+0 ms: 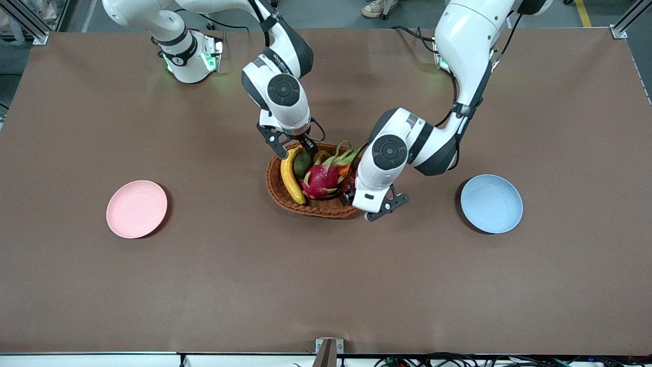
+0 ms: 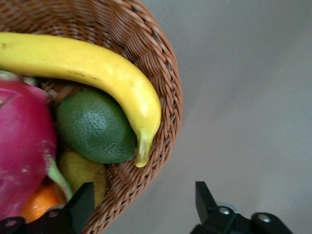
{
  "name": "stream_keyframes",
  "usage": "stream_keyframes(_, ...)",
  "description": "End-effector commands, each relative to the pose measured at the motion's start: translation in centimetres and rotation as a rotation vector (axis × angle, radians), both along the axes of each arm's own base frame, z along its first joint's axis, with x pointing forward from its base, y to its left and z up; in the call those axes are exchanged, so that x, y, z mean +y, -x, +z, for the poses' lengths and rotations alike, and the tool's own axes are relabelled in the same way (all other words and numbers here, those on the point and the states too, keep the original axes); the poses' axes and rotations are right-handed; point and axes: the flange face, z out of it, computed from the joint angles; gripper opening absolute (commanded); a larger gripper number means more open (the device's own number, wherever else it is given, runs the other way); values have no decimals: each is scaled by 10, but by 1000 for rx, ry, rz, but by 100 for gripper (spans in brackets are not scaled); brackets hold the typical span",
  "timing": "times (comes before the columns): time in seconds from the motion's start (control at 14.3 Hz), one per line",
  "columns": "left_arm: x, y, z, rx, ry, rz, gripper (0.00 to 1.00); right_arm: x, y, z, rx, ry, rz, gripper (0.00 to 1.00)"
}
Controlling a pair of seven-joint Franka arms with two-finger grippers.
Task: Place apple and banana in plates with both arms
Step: 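Lower the left gripper onto the red fruit while the right gripper reaches the banana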
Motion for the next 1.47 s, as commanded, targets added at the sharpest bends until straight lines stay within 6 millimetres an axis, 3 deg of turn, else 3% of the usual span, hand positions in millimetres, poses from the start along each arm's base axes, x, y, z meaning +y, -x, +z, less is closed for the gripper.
stream_keyframes(0.0, -14, 7, -9, 6, 3, 0, 100, 4, 5, -8, 15, 8, -12, 77)
stream_keyframes(0.28, -19, 21, -28, 35, -19, -18, 100, 3, 6, -13, 21, 15, -12, 58)
stream_keyframes(0.98, -27, 38, -61, 30, -15, -30, 99, -5, -2, -21, 23, 29, -15, 56)
stream_keyframes(1.12, -32, 41, -66, 26, -12, 13, 83, -10, -6, -22, 24, 32, -20, 52)
stream_keyframes(1.33, -34, 42, -68, 24, -11, 32, 50, -12, -9, -21, 23, 30, -24, 49)
stream_keyframes(1.4, -34, 42, -67, 25, -13, 35, 45, -14, -11, -21, 23, 30, -27, 49)
